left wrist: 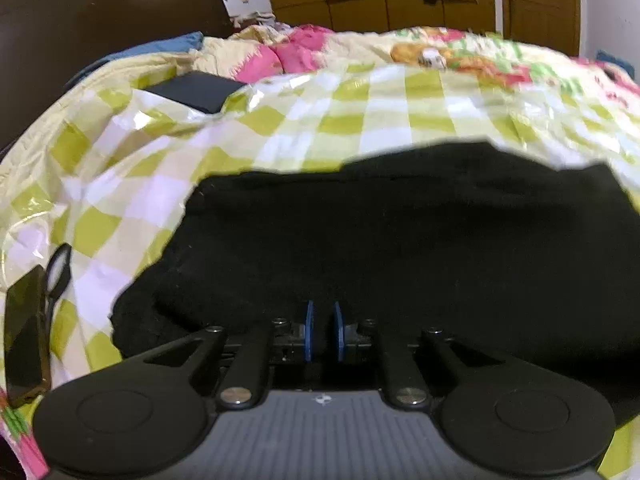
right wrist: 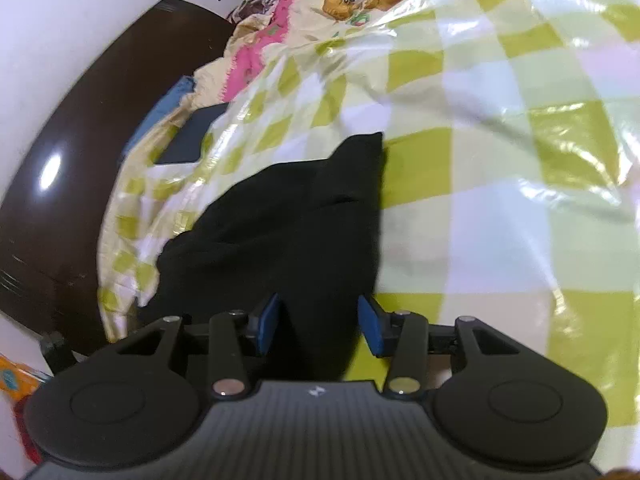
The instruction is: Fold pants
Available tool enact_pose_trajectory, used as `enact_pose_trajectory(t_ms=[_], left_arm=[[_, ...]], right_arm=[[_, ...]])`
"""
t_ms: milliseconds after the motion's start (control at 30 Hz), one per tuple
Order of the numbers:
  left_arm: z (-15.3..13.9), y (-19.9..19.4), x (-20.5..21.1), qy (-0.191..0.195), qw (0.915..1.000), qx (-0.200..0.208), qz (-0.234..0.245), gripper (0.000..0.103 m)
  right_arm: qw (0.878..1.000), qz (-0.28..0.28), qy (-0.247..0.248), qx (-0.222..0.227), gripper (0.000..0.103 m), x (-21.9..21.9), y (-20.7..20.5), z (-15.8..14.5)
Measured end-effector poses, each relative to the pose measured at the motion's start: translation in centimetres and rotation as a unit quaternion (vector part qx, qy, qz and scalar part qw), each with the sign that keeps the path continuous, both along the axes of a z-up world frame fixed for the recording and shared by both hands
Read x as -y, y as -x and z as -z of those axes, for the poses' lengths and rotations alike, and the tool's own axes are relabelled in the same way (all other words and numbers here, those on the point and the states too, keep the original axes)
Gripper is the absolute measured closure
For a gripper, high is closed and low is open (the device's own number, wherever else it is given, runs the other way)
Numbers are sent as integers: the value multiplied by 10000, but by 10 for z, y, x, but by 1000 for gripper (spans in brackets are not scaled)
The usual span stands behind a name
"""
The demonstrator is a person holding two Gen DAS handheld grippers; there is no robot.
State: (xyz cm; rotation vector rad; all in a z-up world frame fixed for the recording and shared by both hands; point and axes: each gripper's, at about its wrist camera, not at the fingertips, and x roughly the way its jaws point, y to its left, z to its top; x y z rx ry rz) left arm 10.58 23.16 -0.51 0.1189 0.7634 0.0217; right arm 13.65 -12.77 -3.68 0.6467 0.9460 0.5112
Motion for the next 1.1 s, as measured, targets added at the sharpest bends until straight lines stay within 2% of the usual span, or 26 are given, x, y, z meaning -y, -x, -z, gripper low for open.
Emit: enact_pose_trajectory(t_ms=[100, 167, 200, 233, 333, 433, 533, 633, 733, 867, 900, 933, 967, 1033, 1100], left_arm=[[-16, 6, -2, 86, 9997, 221, 63, 76], [-18, 4, 1, 74, 9996, 216, 191, 75], [-18, 2, 4, 73, 9995, 200, 245, 75], [-18, 1, 6, 83, 9994, 172, 300, 75], [-19, 0, 11, 150, 9986, 166, 475, 74], [-13, -3, 10, 206, 9983, 76, 538, 72], [-7, -5, 6, 214, 9983, -64, 546, 71], [-10, -3, 1, 101, 9981, -70, 604, 70], [-9, -3, -4, 105, 9978, -76, 654, 70], [-6, -5, -2, 106, 9980, -98, 623, 69], [-7, -5, -2, 128, 9980, -95, 604, 69], [-8, -5, -2, 170, 9981, -99, 585, 69], [-8, -5, -2, 209, 9981, -111, 577, 69], [-7, -6, -2, 184, 9981, -129, 571, 69], [-8, -6, -2, 165, 9979, -139, 604, 69]], right_arm=[[9990, -134, -298, -310, 54, 5, 6, 3], [9963, -274, -618, -533, 53, 7, 9, 5], [9926, -387, -927, -679, 51, 7, 9, 6], [9912, -448, -1031, -702, 48, 6, 10, 4], [9961, -361, -650, -478, 47, 4, 8, 0], [9926, -205, -1041, -589, 42, 2, -8, 20], [9924, -108, -1074, -596, 42, -7, -18, 36], [9930, -146, -1077, -471, 42, 4, -4, 28], [9961, -154, -760, -426, 42, 15, 7, 22], [9911, -168, -1265, -374, 42, 4, -7, 36], [9891, -175, -1425, -342, 40, -1, -12, 39], [9860, -181, -1628, -310, 34, -6, -16, 43], [9829, -178, -1814, -248, 34, -9, -20, 47], [9785, -41, -2034, -325, 39, -8, -23, 54], [9748, -62, -2195, -399, 40, 4, -15, 48]])
